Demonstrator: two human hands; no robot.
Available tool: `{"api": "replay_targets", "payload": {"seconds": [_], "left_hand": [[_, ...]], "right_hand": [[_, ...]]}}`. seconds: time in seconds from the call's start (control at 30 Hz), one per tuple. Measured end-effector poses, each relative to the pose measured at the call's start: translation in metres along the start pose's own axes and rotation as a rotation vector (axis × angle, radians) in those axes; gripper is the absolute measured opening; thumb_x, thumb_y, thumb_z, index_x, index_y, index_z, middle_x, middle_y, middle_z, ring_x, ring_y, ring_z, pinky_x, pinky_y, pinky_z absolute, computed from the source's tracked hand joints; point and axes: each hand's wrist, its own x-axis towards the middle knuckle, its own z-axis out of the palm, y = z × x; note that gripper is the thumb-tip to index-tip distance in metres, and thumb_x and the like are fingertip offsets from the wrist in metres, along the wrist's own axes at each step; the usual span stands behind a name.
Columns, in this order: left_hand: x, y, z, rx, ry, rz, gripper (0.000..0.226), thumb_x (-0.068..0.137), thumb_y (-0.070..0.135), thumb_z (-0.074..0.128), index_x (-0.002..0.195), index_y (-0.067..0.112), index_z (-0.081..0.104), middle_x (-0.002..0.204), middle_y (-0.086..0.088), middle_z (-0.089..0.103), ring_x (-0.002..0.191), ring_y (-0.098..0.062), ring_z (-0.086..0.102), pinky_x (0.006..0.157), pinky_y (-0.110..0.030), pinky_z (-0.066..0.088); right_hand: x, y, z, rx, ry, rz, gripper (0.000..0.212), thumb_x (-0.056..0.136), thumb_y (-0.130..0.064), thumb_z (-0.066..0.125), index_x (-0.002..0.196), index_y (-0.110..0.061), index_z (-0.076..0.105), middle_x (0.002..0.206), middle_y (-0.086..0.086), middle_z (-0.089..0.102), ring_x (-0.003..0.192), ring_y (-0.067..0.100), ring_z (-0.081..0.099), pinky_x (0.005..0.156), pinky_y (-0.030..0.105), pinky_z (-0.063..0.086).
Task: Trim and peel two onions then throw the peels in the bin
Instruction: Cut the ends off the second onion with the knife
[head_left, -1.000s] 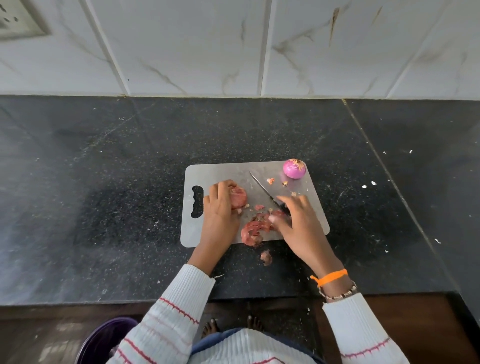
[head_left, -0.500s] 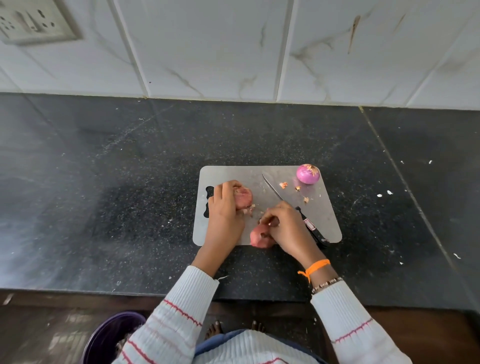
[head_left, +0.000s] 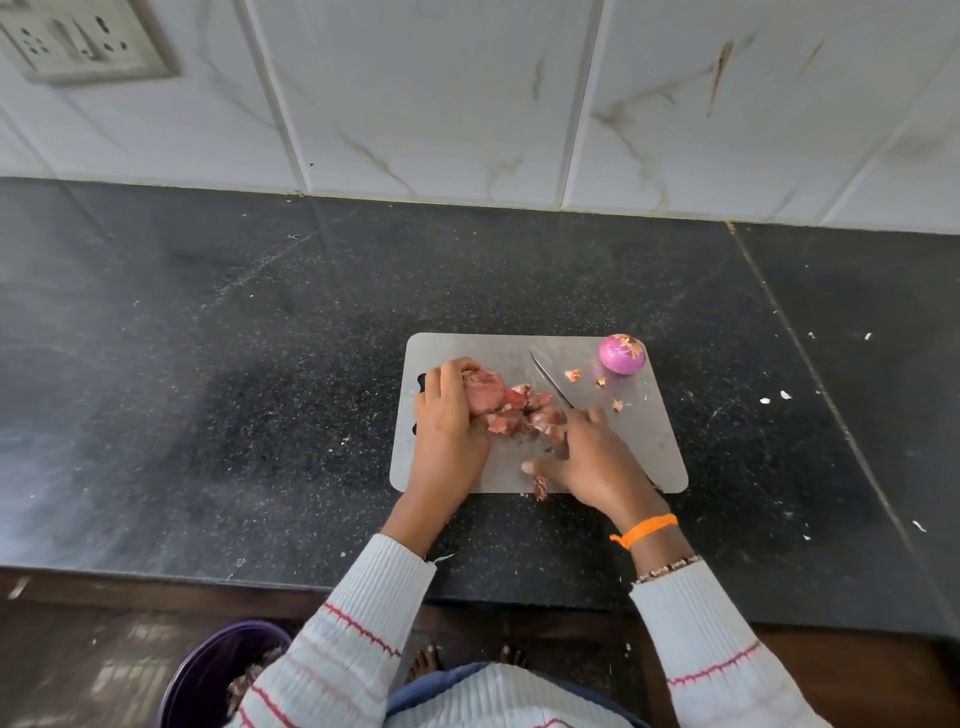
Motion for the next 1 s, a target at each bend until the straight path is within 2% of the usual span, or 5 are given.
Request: {"api": "replay_targets", "payload": {"seconds": [0.2,0.37,0.53,0.67,1.0], "left_hand": [[-0.002,0.003,0.001,-0.039,0.01,-0.021,0.055,0.072,-0.013,0.058,0.12,0.01,0.044,0.117,-0.009,0.046,0.102,-0.024,0.043,0.085,-0.028,0.034],[-0.001,0.004,0.003,-0.063,0.001,-0.023,0.057,0.072,-0.009,0.064,0.122,0.007,0.043,0.118,-0.01,0.047,0.108,-0.028,0.044,0.095,-0.04,0.039],[-0.002,0.006,0.011,-0.104,-0.064,-0.058,0.061,0.078,-0.003,0.064,0.129,0.009,0.034,0.123,-0.009,0.045,0.112,-0.026,0.042,0.095,-0.033,0.035],[-0.001,0.013,0.019,-0.105,-0.088,-0.023,0.063,0.077,-0.004,0.064,0.13,0.012,0.034,0.117,-0.005,0.046,0.106,-0.027,0.046,0.096,-0.044,0.039],[-0.004,0.018,0.034,-0.089,-0.14,0.021,0.059,0.078,-0.004,0.062,0.127,0.013,0.034,0.12,-0.004,0.047,0.11,-0.019,0.042,0.093,-0.027,0.033]], "right_hand": [[0.03,-0.036,0.013,0.078,0.039,-0.117,0.036,0.083,-0.018,0.064,0.116,-0.009,0.054,0.122,0.012,0.044,0.111,0.031,0.052,0.091,0.036,0.042],[0.019,-0.014,0.0,-0.01,0.216,-0.116,0.044,0.084,-0.014,0.063,0.125,-0.009,0.048,0.129,0.014,0.041,0.119,0.034,0.04,0.098,0.038,0.034],[-0.006,0.034,-0.001,-0.092,0.33,0.104,0.041,0.088,-0.017,0.06,0.125,-0.009,0.046,0.124,0.013,0.047,0.113,0.032,0.042,0.09,0.036,0.039],[-0.011,0.041,0.005,-0.005,0.394,0.065,0.036,0.088,-0.005,0.054,0.124,-0.006,0.052,0.119,0.012,0.052,0.109,0.029,0.046,0.09,0.037,0.041],[-0.055,0.072,0.004,-0.061,0.64,0.089,0.03,0.088,0.003,0.049,0.115,-0.003,0.061,0.096,0.012,0.054,0.082,0.026,0.043,0.067,0.033,0.039]]}}
